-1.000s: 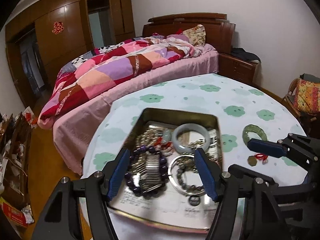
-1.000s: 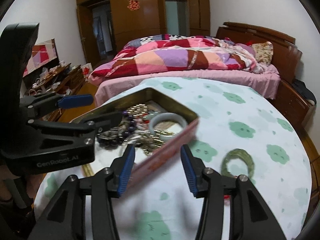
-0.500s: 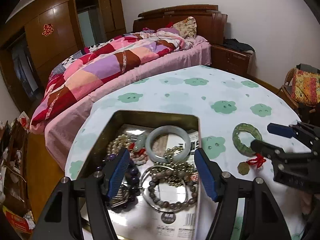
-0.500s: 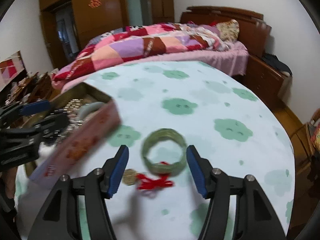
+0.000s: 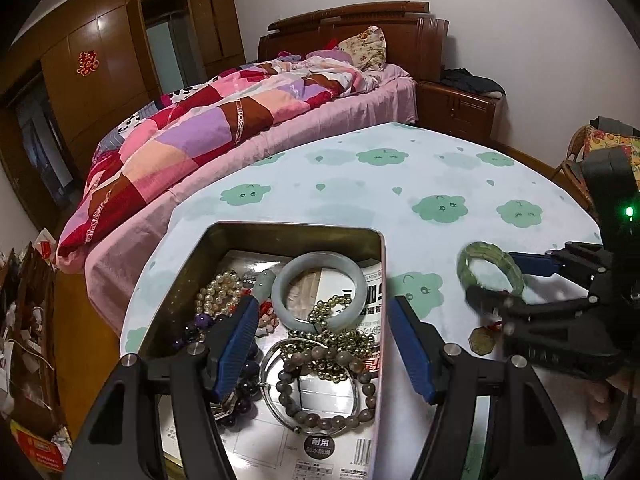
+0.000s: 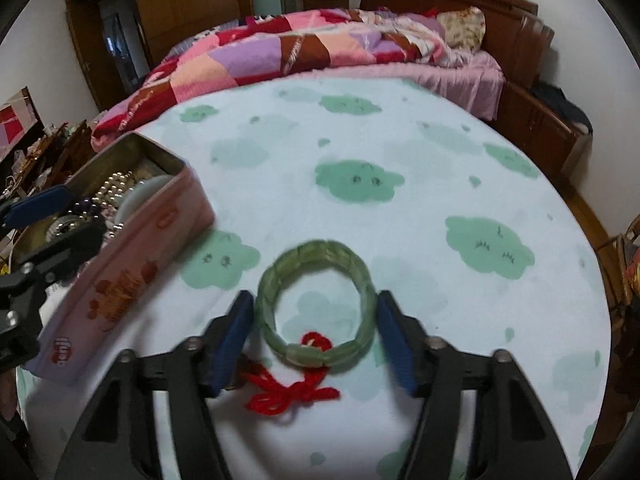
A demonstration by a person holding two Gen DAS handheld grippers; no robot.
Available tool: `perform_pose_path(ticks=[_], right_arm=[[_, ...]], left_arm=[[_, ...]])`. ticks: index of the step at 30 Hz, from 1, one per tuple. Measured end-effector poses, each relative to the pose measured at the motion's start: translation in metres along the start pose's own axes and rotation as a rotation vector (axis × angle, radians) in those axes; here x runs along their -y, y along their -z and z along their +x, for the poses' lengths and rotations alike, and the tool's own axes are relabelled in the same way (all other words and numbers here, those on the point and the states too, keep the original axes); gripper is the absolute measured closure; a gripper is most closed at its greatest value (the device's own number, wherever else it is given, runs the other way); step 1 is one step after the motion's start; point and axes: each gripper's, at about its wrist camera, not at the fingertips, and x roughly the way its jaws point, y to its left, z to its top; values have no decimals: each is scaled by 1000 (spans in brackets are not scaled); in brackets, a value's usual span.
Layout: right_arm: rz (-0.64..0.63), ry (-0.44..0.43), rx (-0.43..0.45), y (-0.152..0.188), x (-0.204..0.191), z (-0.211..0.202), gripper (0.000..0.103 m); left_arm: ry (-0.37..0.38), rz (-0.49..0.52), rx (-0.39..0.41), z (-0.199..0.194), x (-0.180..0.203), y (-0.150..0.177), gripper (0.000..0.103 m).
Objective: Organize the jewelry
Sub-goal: 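Withdraw both grippers toward the green jade bangle with red knot, then grasp the green jade bangle with the right gripper while the left grasps the red knot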
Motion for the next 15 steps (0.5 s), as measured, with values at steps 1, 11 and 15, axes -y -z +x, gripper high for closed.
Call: perform_pose_path(ticks=[1,11,15], right_arm=[[1,-5,5,0,1,-2,80],[52,56,83,20,33,-37,86],[86,83,82,31,49,-46,86]], left_arm=[[6,2,1,0,2,0,36],[81,56,23,-8,32,-2,36],[107,98,19,-7,55,0,36]])
